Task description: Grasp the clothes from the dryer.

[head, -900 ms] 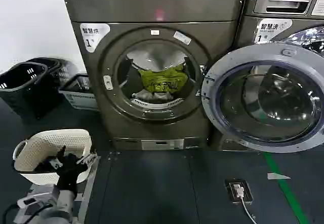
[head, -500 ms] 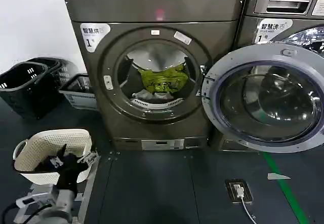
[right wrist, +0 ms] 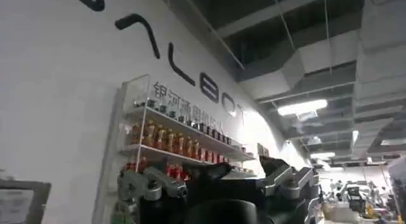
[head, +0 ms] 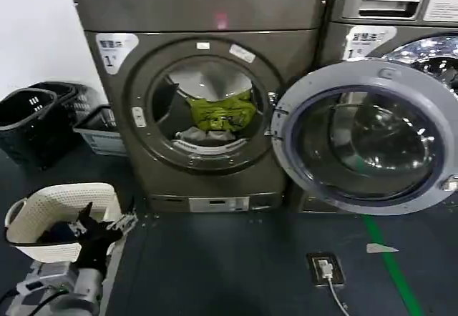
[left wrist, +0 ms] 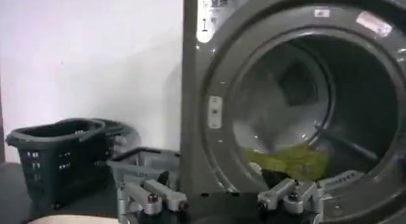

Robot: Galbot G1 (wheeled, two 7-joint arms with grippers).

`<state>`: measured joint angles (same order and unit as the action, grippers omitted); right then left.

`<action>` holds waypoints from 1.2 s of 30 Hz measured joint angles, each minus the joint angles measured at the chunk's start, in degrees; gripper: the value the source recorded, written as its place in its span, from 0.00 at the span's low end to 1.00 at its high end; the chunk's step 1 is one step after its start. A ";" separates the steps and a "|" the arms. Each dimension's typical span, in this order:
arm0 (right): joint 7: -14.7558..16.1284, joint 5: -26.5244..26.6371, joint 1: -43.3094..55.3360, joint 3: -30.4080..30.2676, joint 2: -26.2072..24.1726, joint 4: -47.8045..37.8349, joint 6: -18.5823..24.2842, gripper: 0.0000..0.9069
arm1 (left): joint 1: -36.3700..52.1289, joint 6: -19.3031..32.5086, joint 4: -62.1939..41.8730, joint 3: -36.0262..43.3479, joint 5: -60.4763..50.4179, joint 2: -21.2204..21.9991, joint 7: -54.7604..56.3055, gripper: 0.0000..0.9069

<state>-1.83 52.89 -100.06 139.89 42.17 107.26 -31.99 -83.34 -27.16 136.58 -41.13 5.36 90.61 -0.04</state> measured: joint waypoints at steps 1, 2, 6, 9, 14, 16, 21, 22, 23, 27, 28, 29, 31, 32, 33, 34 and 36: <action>0.01 0.02 0.05 -0.02 -0.05 -0.02 0.06 1.00 | 0.00 -0.02 0.07 -0.02 0.08 0.00 -0.02 1.00; 0.03 0.03 0.08 -0.04 -0.07 -0.04 0.08 1.00 | 0.00 -0.02 0.13 -0.03 0.17 -0.02 -0.06 1.00; 0.03 0.05 0.08 -0.06 -0.09 -0.08 0.14 1.00 | -0.01 -0.03 0.13 -0.07 0.37 -0.17 -0.19 1.00; 0.02 0.06 0.10 -0.16 -0.08 -0.05 0.17 1.00 | 0.03 -0.02 -0.06 -0.08 0.37 -0.22 -0.33 1.00; 0.11 0.06 0.21 -0.27 0.08 0.01 0.25 1.00 | 0.13 0.02 -0.23 -0.08 0.35 -0.22 -0.53 1.00; 0.19 0.06 0.25 -0.32 0.27 0.14 0.28 1.00 | 0.18 0.08 -0.34 -0.04 0.35 -0.30 -0.61 1.00; 0.18 0.08 0.13 -0.47 0.71 0.28 0.87 1.00 | 0.28 0.11 -0.40 0.16 0.39 -0.36 -0.83 1.00; 0.13 0.15 0.09 -0.53 0.75 0.18 1.13 1.00 | 0.28 0.14 -0.41 0.23 0.40 -0.36 -0.90 1.00; 0.08 0.26 0.06 -0.62 0.76 0.09 1.38 1.00 | 0.28 0.17 -0.41 0.27 0.40 -0.34 -0.97 1.00; 0.43 0.54 0.09 -0.70 0.90 0.09 2.36 1.00 | 0.34 0.32 -0.31 0.42 0.45 -0.30 -1.35 1.00; 0.49 0.56 0.17 -0.83 0.94 0.20 2.62 1.00 | 0.38 0.37 -0.26 0.46 0.45 -0.30 -1.48 1.00; 0.55 0.57 0.23 -0.94 0.96 0.22 2.85 1.00 | 0.43 0.41 -0.16 0.48 0.46 -0.31 -1.61 1.00; 0.82 0.57 0.25 -0.98 0.98 0.23 3.34 1.00 | 0.48 0.55 -0.09 0.49 0.49 -0.37 -1.92 1.00; 0.96 0.57 0.25 -0.98 1.00 0.25 3.56 1.00 | 0.52 0.59 -0.05 0.51 0.51 -0.41 -2.02 1.00; 1.07 0.57 0.25 -0.98 1.03 0.29 3.71 1.00 | 0.54 0.60 -0.01 0.57 0.52 -0.46 -2.10 1.00; 1.17 0.57 0.24 -0.98 1.05 0.30 3.83 1.00 | 0.53 0.62 -0.01 0.63 0.52 -0.52 -2.18 1.00; 1.32 0.57 0.13 -0.89 1.07 0.31 4.05 1.00 | 0.53 0.69 -0.01 0.68 0.52 -0.59 -2.26 1.00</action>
<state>-0.51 53.46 -99.94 139.00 43.24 107.57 -27.95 -82.81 -26.47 136.57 -40.45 5.88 90.02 -2.31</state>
